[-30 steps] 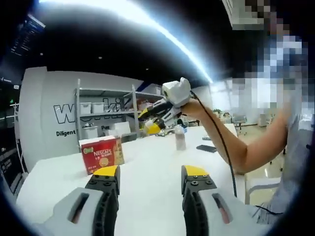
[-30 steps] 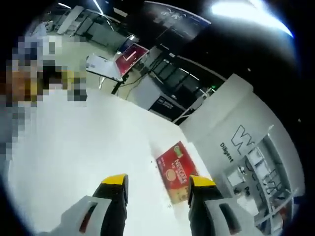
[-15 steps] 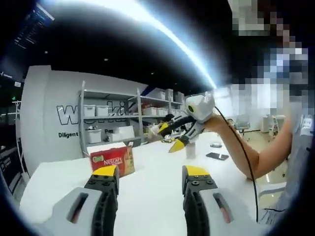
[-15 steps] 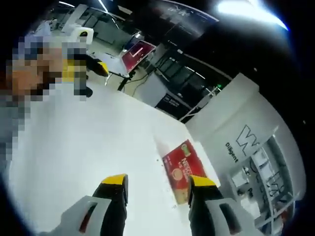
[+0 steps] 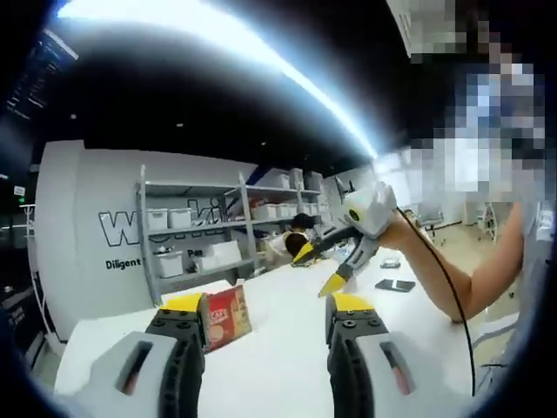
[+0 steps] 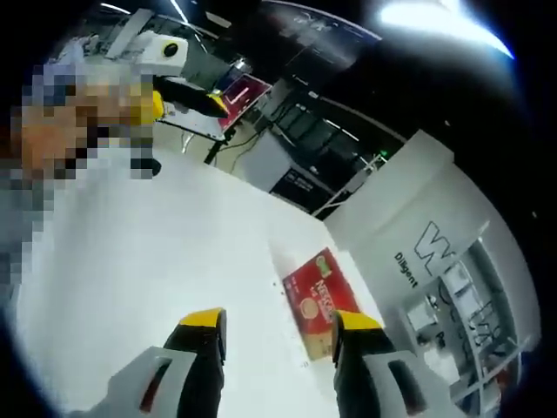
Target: Tear open the coffee pouch, take out the coffee, and pour the coffee from the pouch into the cup
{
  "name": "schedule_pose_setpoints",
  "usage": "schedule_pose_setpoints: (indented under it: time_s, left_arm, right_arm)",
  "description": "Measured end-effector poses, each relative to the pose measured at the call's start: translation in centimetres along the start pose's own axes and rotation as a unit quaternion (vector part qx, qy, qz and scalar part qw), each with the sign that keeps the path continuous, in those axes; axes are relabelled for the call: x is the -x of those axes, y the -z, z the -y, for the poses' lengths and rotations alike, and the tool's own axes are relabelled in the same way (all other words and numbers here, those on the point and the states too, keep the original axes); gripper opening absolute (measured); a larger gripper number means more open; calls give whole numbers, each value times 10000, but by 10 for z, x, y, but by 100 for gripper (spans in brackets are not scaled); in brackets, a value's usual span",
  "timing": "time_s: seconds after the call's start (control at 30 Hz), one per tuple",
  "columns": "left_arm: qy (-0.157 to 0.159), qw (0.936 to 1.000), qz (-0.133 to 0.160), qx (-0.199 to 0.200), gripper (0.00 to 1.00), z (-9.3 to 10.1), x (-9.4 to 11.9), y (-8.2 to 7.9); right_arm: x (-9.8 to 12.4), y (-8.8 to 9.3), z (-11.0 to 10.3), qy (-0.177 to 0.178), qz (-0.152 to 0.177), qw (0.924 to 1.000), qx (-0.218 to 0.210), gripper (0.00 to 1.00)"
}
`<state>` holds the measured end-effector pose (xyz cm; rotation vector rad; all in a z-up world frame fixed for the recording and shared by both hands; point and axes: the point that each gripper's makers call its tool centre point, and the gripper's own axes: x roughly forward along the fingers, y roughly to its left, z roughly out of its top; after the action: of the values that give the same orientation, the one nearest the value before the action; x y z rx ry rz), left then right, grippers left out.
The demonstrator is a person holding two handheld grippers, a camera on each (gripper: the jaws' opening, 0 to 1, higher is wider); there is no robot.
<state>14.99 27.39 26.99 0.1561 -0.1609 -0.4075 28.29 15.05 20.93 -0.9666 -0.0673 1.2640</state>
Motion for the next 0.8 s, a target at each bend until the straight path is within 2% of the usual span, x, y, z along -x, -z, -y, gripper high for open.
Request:
schedule_pose_setpoints:
  time_s: [0.27, 0.47, 0.7, 0.8]
  left_arm:
    - [139, 9998, 10, -163, 57, -2, -11, -24]
    - [404, 9986, -13, -329, 59, -1, -23, -41]
    - [474, 9975, -211, -490, 61, -10, -33, -46]
    - [502, 9960, -276, -683, 61, -15, -39, -47]
  right_arm:
    - [2, 0, -1, -6, -5, 10000, -13, 49]
    - [6, 2, 2, -21, 37, 10000, -87, 49]
    - [9, 0, 1, -69, 130, 9998, -157, 49]
    - [11, -4, 0, -106, 213, 9996, -157, 49]
